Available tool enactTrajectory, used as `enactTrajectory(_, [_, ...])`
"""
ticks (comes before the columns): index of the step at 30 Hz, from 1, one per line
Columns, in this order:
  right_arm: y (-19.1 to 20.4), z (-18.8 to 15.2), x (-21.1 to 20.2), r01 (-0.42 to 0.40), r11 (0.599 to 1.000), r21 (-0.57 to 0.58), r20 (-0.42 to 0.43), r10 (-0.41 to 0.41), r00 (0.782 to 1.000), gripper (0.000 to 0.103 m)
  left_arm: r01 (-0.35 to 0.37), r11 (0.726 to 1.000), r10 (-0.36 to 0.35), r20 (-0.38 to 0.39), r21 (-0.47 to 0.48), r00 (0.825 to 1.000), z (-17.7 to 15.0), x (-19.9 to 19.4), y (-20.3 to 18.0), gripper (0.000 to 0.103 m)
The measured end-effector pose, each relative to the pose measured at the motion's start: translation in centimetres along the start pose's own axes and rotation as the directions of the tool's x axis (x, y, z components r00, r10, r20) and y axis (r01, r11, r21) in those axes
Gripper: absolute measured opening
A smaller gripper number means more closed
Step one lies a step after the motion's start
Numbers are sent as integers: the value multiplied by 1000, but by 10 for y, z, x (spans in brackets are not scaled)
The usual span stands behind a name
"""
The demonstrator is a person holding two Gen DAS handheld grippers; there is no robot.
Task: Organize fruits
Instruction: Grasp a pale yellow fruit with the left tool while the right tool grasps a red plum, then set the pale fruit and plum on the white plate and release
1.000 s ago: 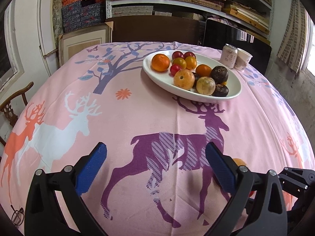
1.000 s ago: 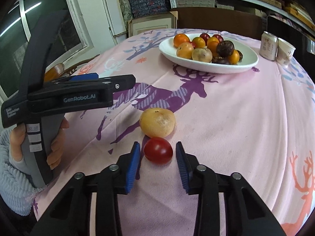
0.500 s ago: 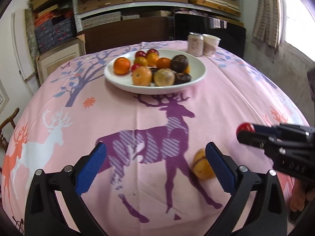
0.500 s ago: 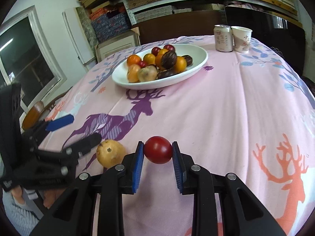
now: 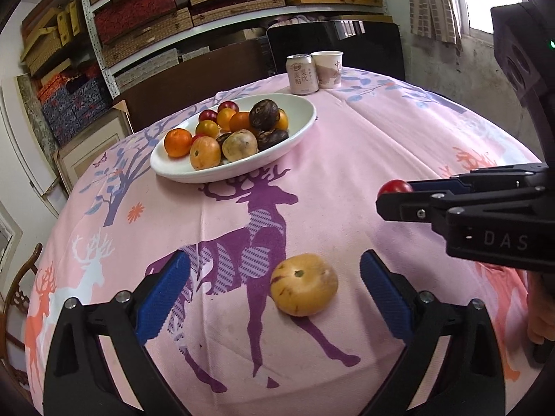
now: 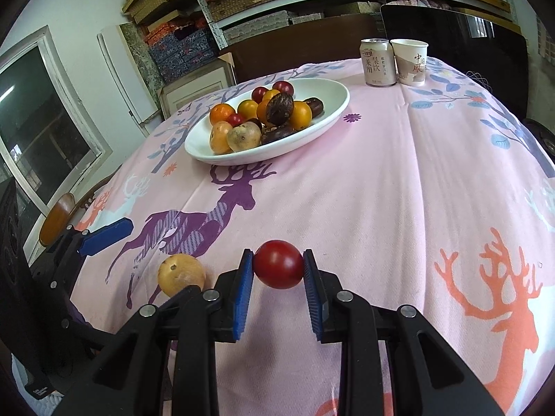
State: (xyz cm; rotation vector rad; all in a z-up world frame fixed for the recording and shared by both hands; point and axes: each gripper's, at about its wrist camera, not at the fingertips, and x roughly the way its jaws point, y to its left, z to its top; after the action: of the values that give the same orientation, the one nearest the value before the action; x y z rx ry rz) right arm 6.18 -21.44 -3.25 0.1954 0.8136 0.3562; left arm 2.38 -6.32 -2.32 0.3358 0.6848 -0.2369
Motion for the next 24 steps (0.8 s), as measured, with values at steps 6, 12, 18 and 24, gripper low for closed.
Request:
enactTrajectory(6, [-1, -1, 1, -2, 1000, 6, -3, 2, 1000, 29, 63, 998, -63, -39, -2, 997, -2, 6, -1, 59])
enactTrajectory(12, [-3, -1, 0, -4, 1000, 10, 0, 4, 1000, 29, 98, 995, -96, -42, 37, 994, -3, 5, -11, 39])
enactTrajectory(18, [-1, 21, -6, -19, 1000, 21, 55, 18, 998, 29, 51, 999, -51, 8, 6, 999, 24, 4, 10, 38])
enactTrajectory(24, [11, 99, 8, 2, 1000, 12, 118, -4, 993, 29, -11, 988, 17, 33, -156, 999, 94, 38, 80, 38])
